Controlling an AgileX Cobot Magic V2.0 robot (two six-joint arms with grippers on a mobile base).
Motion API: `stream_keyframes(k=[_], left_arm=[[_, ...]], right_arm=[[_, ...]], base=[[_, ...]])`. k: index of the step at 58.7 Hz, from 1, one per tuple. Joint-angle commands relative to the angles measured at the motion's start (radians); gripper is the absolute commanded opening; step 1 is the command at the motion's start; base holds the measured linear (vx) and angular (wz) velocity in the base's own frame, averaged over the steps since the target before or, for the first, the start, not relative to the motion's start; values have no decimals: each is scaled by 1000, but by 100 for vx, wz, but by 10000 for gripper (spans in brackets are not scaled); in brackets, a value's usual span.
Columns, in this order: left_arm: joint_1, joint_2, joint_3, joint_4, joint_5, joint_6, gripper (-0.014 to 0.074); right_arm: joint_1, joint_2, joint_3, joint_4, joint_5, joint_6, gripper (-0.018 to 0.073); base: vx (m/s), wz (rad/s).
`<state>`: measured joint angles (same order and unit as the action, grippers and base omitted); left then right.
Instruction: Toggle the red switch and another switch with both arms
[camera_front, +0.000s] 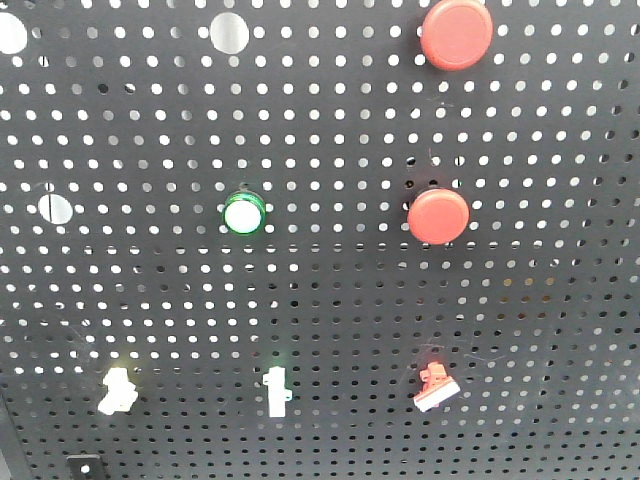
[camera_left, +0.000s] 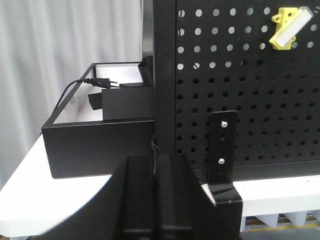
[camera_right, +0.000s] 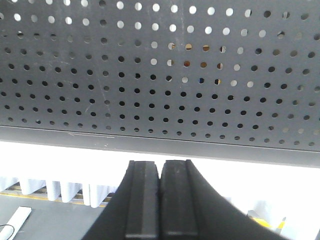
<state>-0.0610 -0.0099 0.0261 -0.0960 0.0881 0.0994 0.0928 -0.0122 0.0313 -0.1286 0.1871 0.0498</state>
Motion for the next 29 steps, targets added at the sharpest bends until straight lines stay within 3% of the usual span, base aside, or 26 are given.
stream_keyframes(k=[1, 29], left_arm=[[1, -6, 12, -3, -78, -5, 2], [1, -6, 12, -3, -78, -5, 2]], right_arm=[[-7, -6, 5, -6, -79, -5, -6], [-7, -6, 5, -6, -79, -5, -6]], base=[[0, 0], [0, 0]])
